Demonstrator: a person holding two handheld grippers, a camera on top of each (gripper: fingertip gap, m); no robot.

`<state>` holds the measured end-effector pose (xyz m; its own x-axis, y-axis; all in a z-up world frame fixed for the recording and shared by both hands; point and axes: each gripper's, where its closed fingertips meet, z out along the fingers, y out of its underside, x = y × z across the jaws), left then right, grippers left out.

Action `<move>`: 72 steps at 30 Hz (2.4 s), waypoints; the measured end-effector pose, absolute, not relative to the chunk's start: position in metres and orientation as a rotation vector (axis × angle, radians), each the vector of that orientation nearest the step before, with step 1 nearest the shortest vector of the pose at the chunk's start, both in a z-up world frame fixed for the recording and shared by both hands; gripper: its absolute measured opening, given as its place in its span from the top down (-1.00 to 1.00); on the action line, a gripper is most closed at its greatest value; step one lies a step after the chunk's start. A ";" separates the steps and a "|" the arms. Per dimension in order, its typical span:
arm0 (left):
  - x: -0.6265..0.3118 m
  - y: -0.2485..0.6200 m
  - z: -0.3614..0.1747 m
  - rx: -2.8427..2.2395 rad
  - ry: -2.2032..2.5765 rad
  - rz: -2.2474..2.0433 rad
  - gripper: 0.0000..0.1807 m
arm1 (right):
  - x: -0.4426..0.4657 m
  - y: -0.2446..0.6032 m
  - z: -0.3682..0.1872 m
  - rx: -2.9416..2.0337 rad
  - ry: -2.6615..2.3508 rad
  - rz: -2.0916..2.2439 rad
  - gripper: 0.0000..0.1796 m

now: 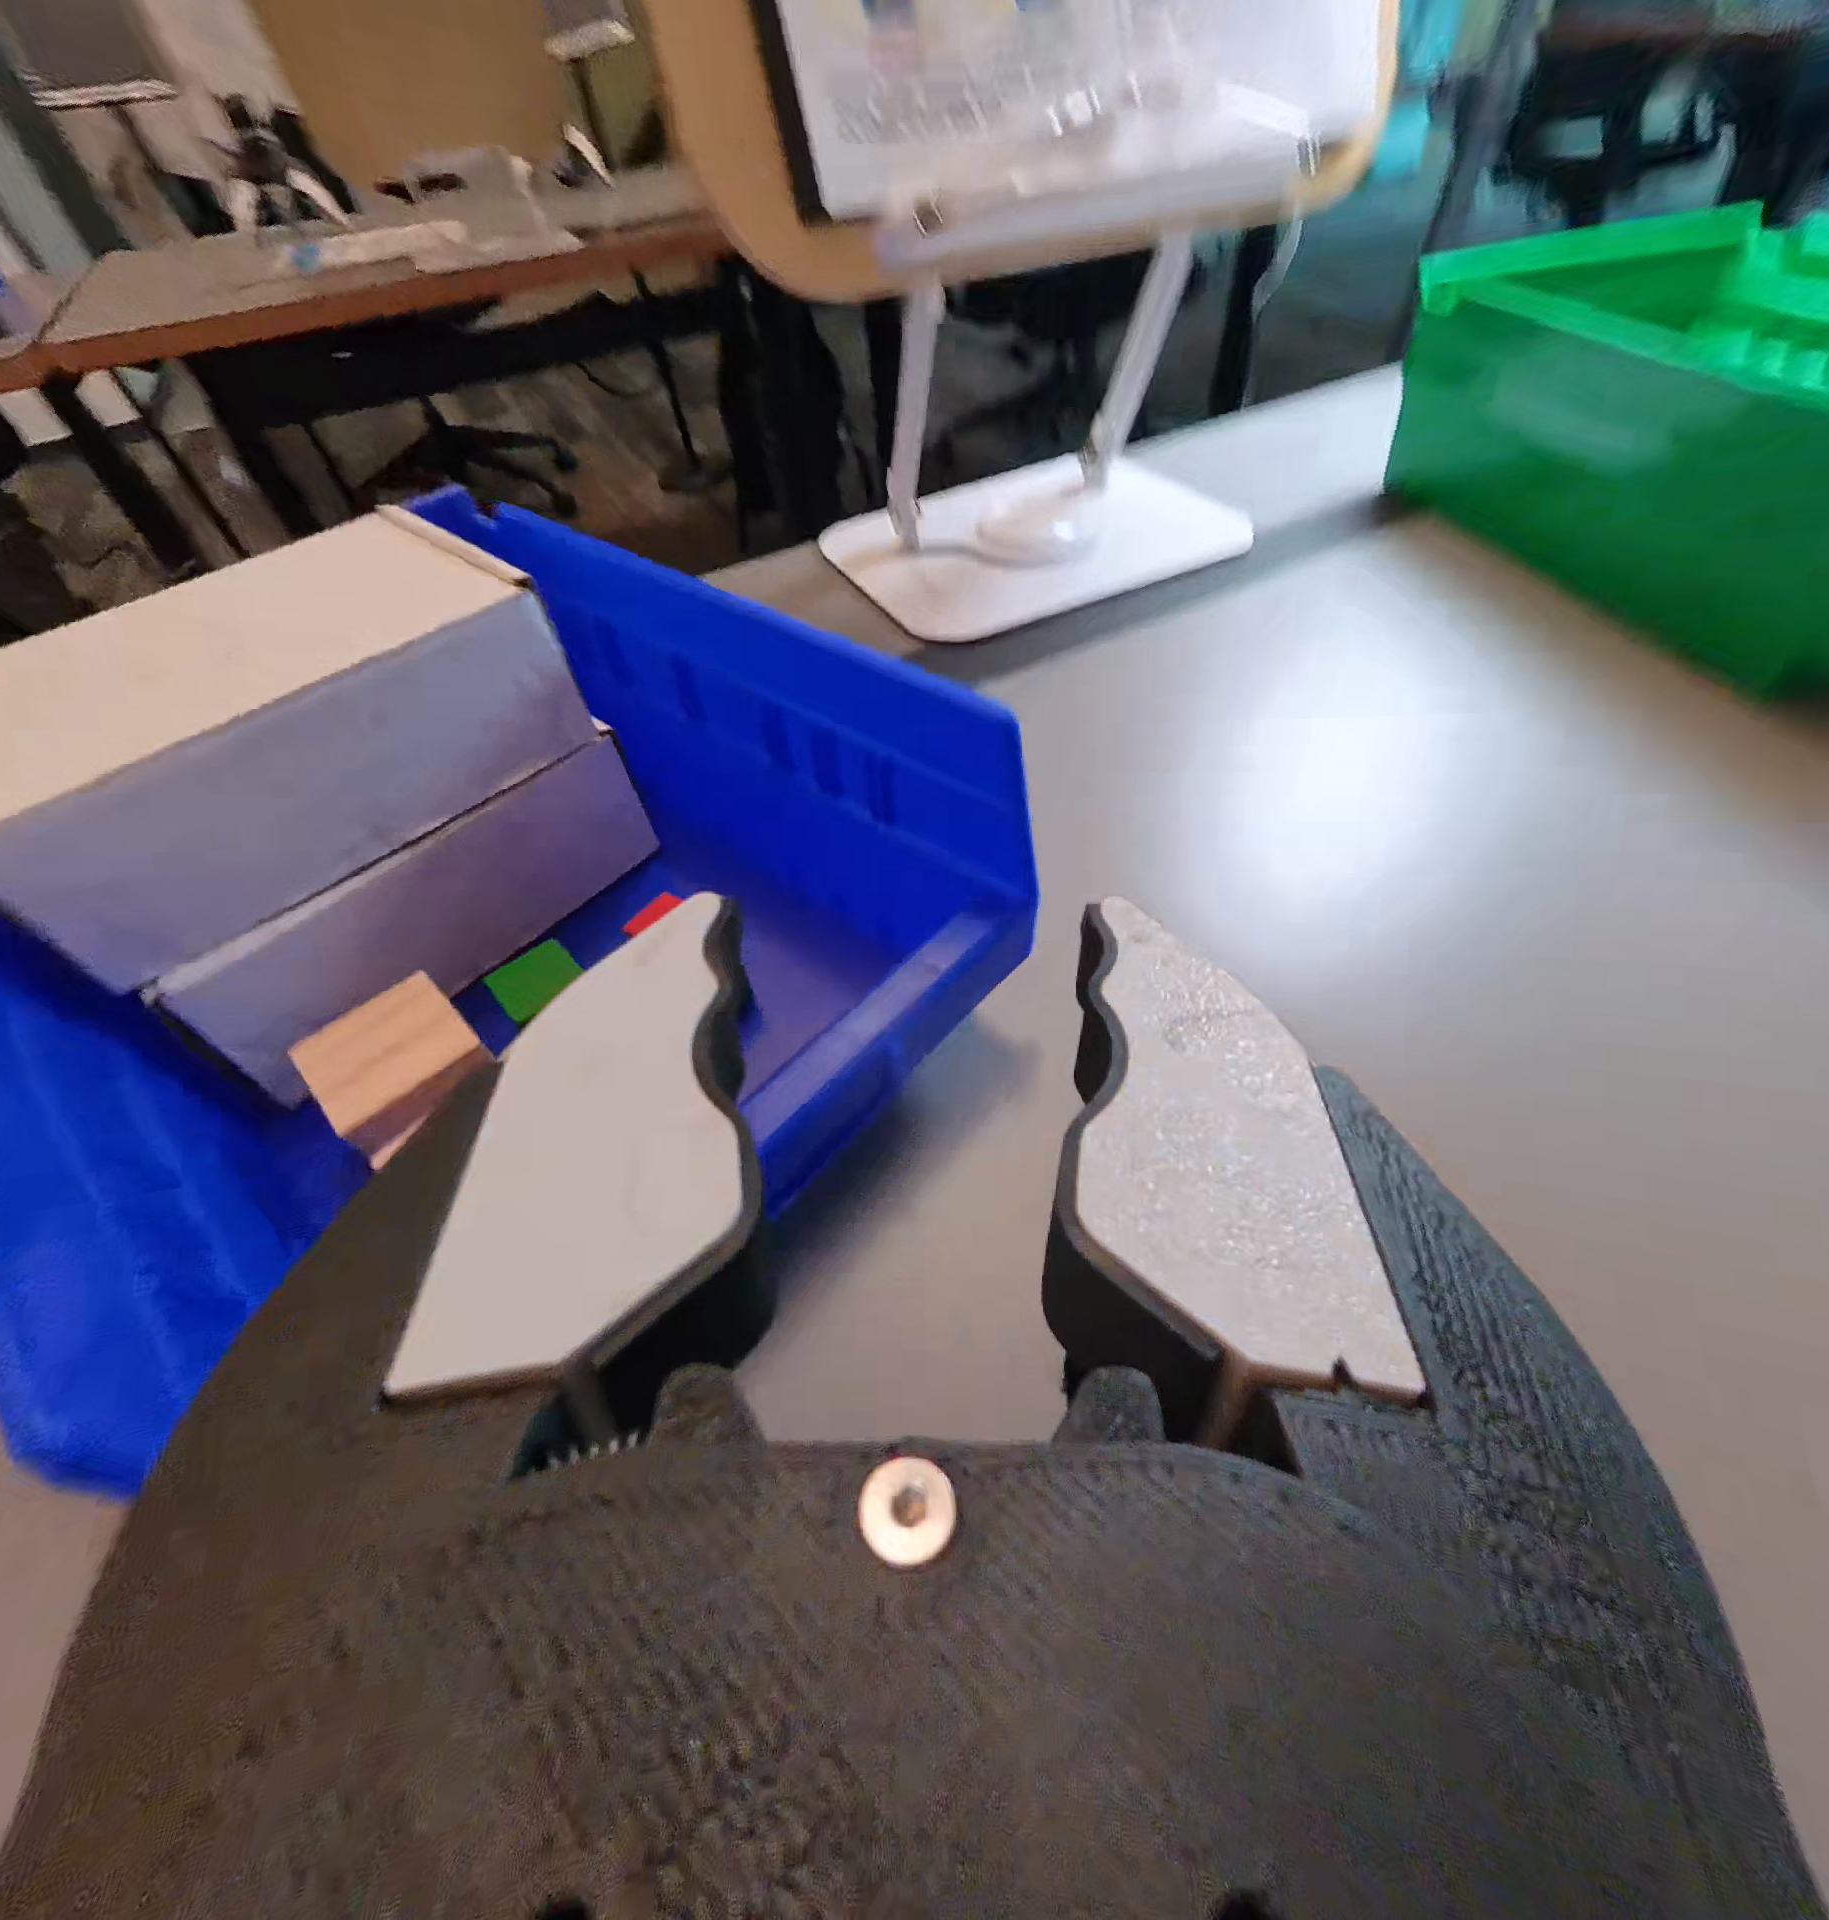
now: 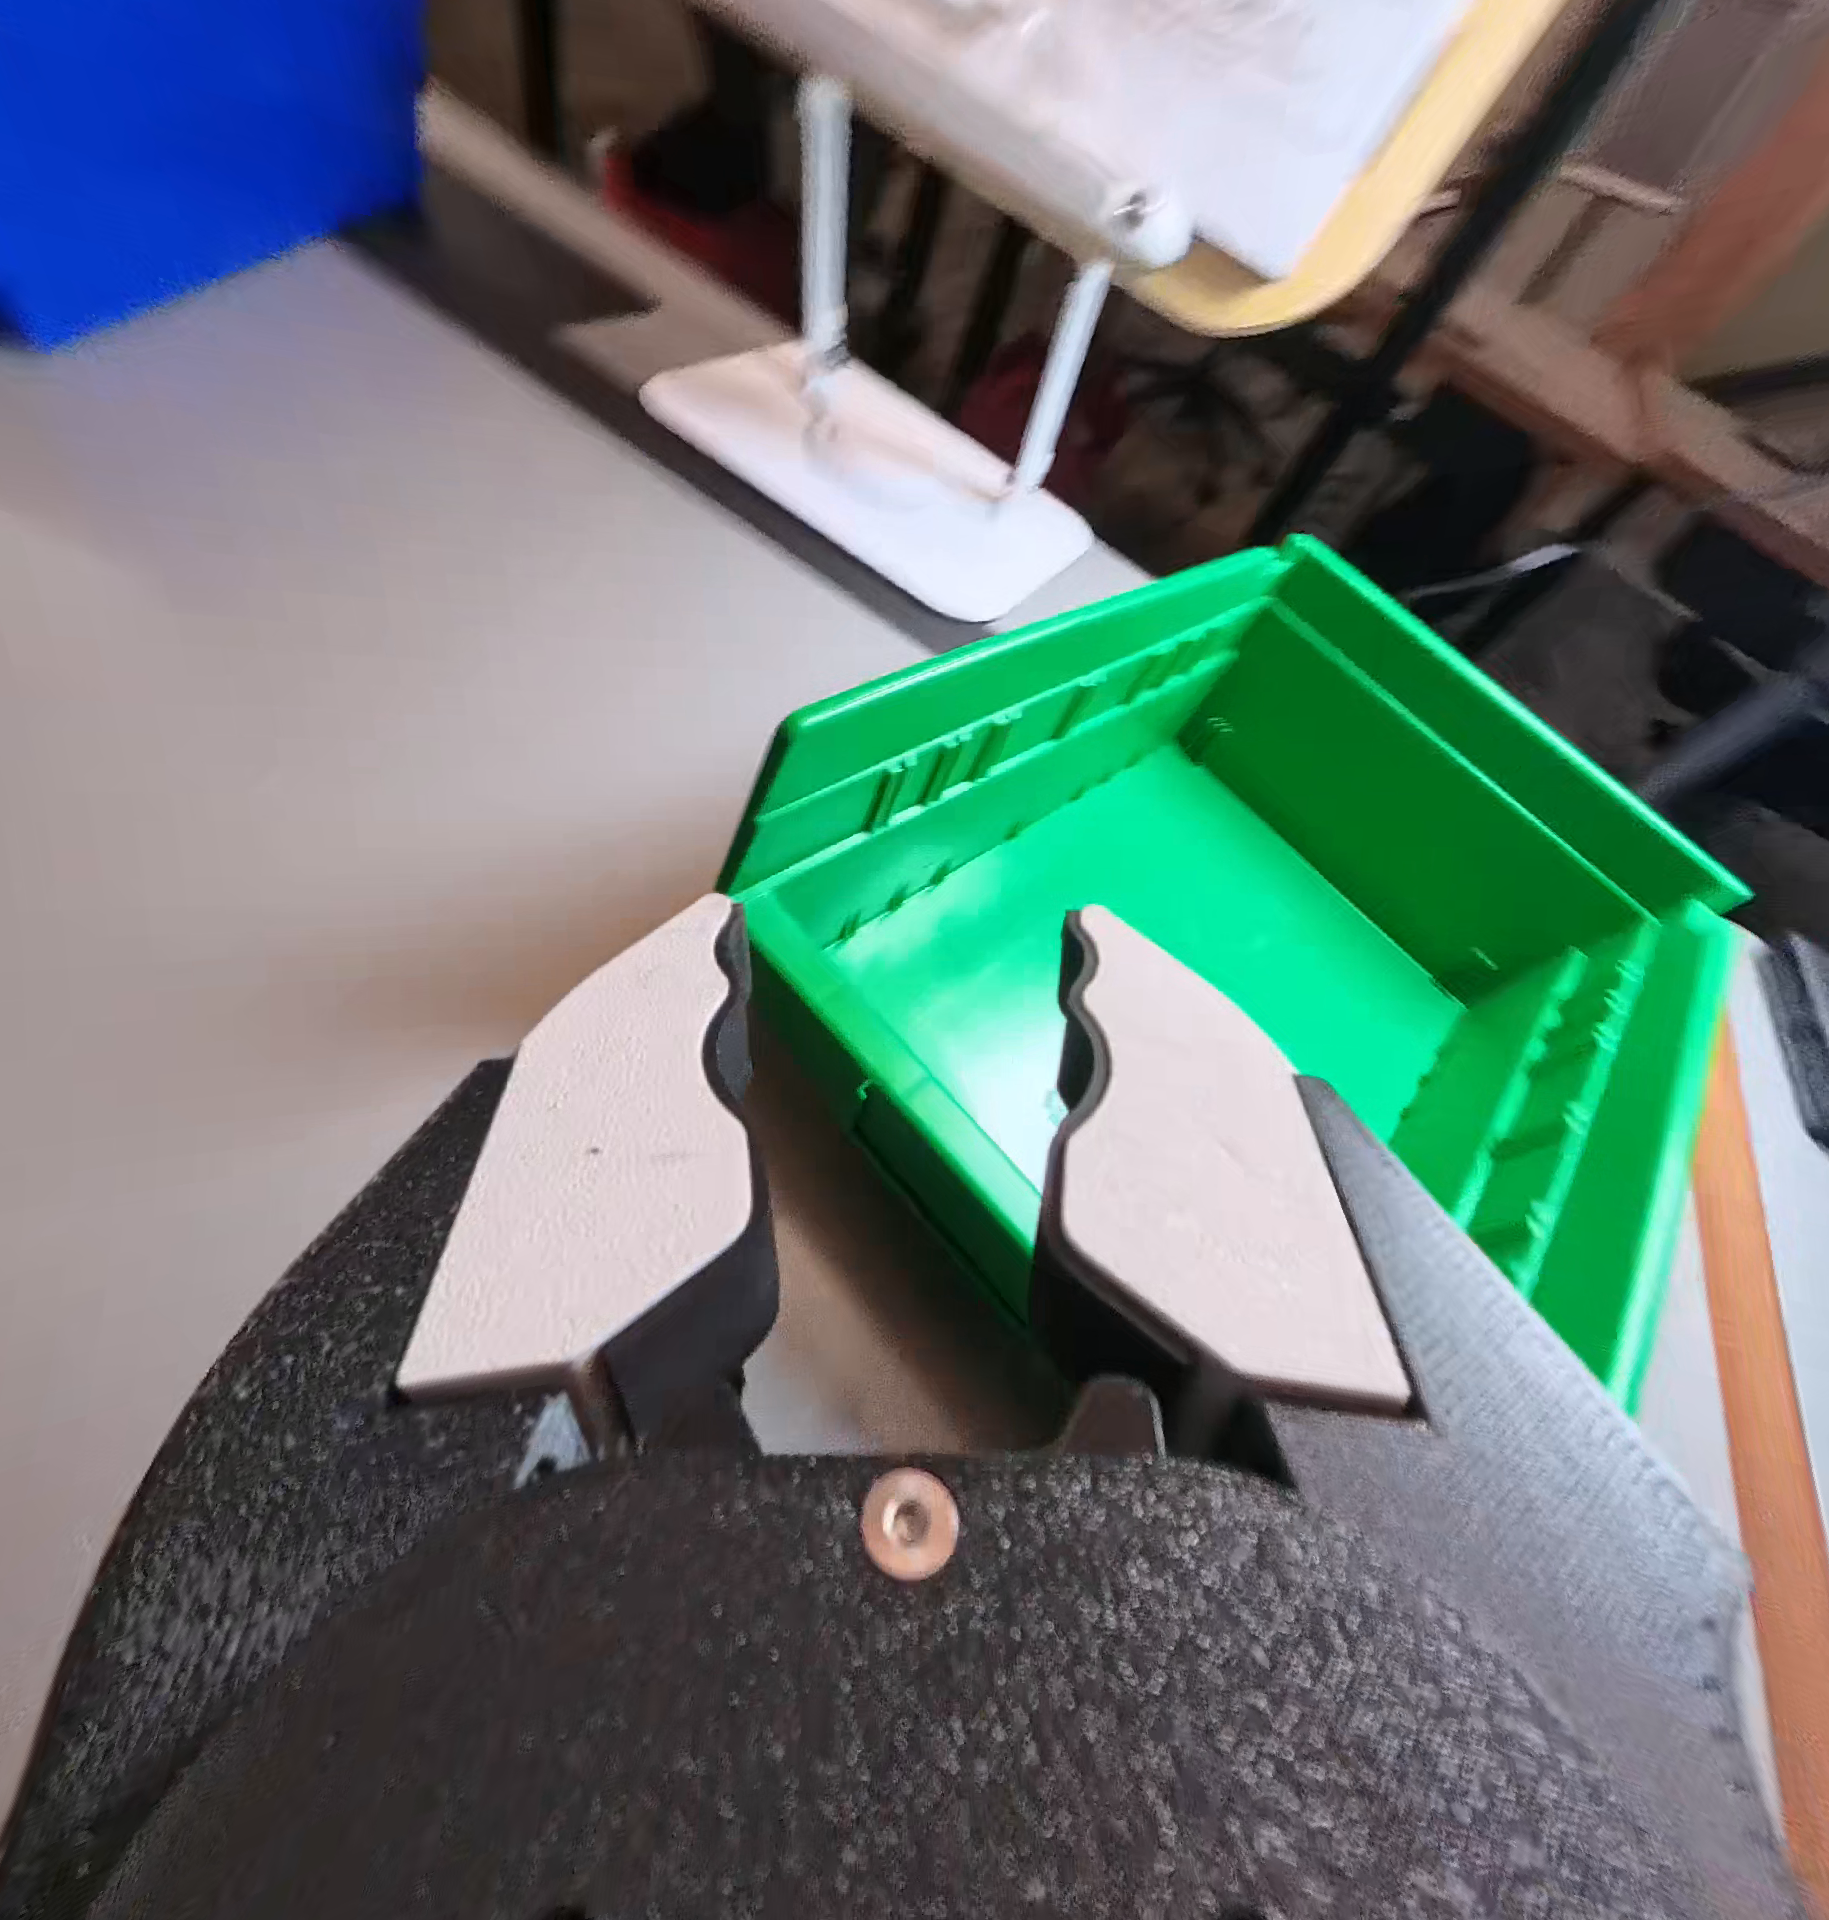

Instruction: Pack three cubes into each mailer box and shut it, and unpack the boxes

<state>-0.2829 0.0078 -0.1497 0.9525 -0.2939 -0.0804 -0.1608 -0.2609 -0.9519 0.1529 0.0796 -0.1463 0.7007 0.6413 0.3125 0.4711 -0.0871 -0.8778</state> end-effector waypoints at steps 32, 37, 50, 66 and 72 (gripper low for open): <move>-0.330 -0.055 -0.172 -1.786 -0.239 -0.014 0.22 | 0.257 0.036 -0.183 -1.860 -0.216 0.105 0.13; -0.337 -0.055 -0.180 -1.844 -0.255 0.068 0.19 | 0.259 0.038 -0.186 -1.884 -0.211 0.076 0.11; -0.312 -0.057 -0.147 -1.695 -0.066 -0.084 0.33 | 0.238 0.034 -0.165 -1.744 -0.322 0.177 0.10; -0.264 -0.100 -0.109 -1.423 0.308 -0.328 0.37 | 0.213 -0.019 -0.091 -1.256 -0.459 0.583 0.20; -0.260 -0.102 -0.107 -1.407 0.325 -0.298 0.38 | 0.207 -0.021 -0.093 -1.262 -0.488 0.559 0.20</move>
<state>-0.2599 -0.1018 -0.1068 0.9192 -0.3912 -0.0449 0.0112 0.1399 -0.9901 0.2074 -0.0206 -0.0932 0.7704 0.6365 0.0374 -0.1231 0.2061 -0.9707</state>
